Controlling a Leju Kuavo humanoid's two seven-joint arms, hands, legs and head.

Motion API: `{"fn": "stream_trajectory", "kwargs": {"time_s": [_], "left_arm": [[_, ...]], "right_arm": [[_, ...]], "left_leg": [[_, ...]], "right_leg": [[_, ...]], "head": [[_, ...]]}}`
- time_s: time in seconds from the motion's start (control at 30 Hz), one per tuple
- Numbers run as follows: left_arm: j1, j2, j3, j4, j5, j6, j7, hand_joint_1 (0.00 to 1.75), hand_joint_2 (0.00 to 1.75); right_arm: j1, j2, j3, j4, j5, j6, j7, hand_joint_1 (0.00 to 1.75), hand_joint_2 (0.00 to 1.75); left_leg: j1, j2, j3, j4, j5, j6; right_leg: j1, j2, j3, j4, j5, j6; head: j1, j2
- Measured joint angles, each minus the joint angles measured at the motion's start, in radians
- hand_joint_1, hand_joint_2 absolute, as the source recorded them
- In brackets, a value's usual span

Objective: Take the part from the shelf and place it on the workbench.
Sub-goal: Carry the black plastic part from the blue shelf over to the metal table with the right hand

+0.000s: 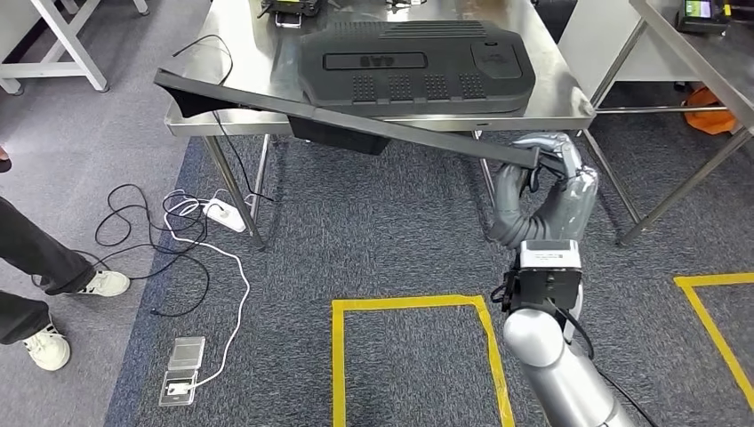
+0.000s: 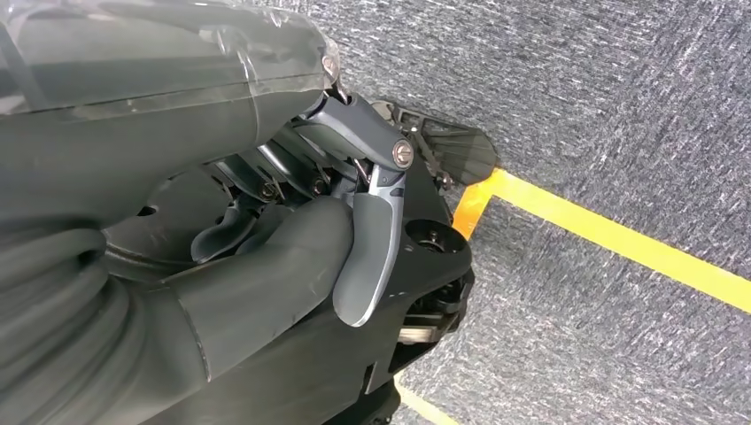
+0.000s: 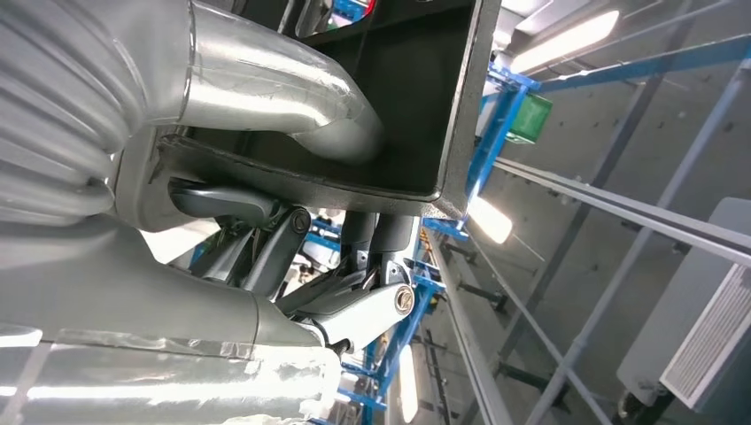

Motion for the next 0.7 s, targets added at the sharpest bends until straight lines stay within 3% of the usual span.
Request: {"fn": "stream_trajectory", "kwargs": {"time_s": [0.07,0.23,0.33,0.4,0.47,0.5,0.53,0.57,0.63,0.7], "left_arm": [[0.000,0.000,0.000,-0.001,0.003,-0.007,0.002,1.75,1.75],[0.000,0.004,0.000,-0.002,0.009,-0.026,0.003,1.75,1.75],[0.000,0.005,0.000,-0.004,0.011,-0.030,0.005,1.75,1.75],[-0.001,0.006,0.000,-0.006,0.012,-0.031,0.005,1.75,1.75],[-0.002,0.006,0.000,-0.009,0.013,-0.033,0.005,1.75,1.75],[-0.001,0.005,0.000,-0.009,0.014,-0.034,0.004,1.75,1.75],[0.001,0.005,0.000,-0.010,0.014,-0.035,0.002,1.75,1.75],[0.002,0.005,0.000,-0.010,0.014,-0.036,-0.001,1.75,1.75],[0.005,0.004,0.000,-0.010,0.014,-0.038,-0.007,1.75,1.75],[0.004,0.004,0.000,-0.010,0.014,-0.039,-0.011,1.75,1.75]], "right_arm": [[-0.001,0.000,0.001,0.001,-0.001,0.000,0.002,1.75,1.75],[-0.002,0.000,0.006,0.002,0.000,0.000,0.007,1.75,1.75],[-0.001,0.000,0.009,0.004,0.000,0.000,0.008,1.75,1.75],[-0.003,0.000,0.010,0.004,0.001,0.000,0.008,1.75,1.75],[-0.003,-0.001,0.012,0.004,0.001,0.000,0.009,1.75,1.75],[-0.002,-0.001,0.012,0.005,0.001,0.000,0.011,1.75,1.75],[-0.001,-0.002,0.013,0.005,0.001,0.000,0.013,1.75,1.75],[0.000,-0.002,0.013,0.006,0.001,0.000,0.016,1.75,1.75],[0.000,-0.003,0.014,0.006,0.003,0.000,0.019,1.75,1.75],[0.000,-0.003,0.015,0.008,0.004,0.000,0.020,1.75,1.75]], "left_leg": [[-0.001,0.000,0.001,0.000,-0.002,0.004],[-0.012,0.000,0.002,0.006,-0.012,0.024],[-0.006,-0.005,0.016,-0.011,-0.009,0.037],[-0.001,-0.009,0.029,-0.023,-0.012,0.047],[0.000,-0.014,0.033,-0.027,-0.020,0.051],[0.001,-0.015,0.037,-0.026,-0.023,0.049],[0.002,-0.017,0.042,-0.025,-0.027,0.045],[0.004,-0.020,0.049,-0.024,-0.033,0.039],[0.012,-0.024,0.067,-0.020,-0.048,0.023],[0.015,-0.027,0.077,-0.015,-0.061,0.004]], "right_leg": [[0.000,0.000,0.003,-0.005,0.002,0.006],[-0.006,-0.002,0.010,-0.014,0.010,0.047],[-0.010,0.005,0.010,0.010,0.018,0.061],[-0.012,0.030,-0.027,0.078,-0.019,0.059],[-0.012,0.053,-0.101,0.201,-0.072,0.054],[-0.012,0.056,-0.137,0.251,-0.084,0.055],[-0.012,0.057,-0.158,0.270,-0.079,0.056],[-0.013,0.057,-0.164,0.258,-0.056,0.058],[-0.016,0.059,-0.123,0.141,0.024,0.061],[-0.011,0.063,-0.088,0.046,0.048,0.054]], "head": [[0.003,0.000],[0.003,0.000],[0.003,0.000],[0.005,0.000],[0.011,0.000],[0.012,0.000],[0.013,0.000],[0.013,0.000],[0.014,0.000],[0.018,0.000]]}}
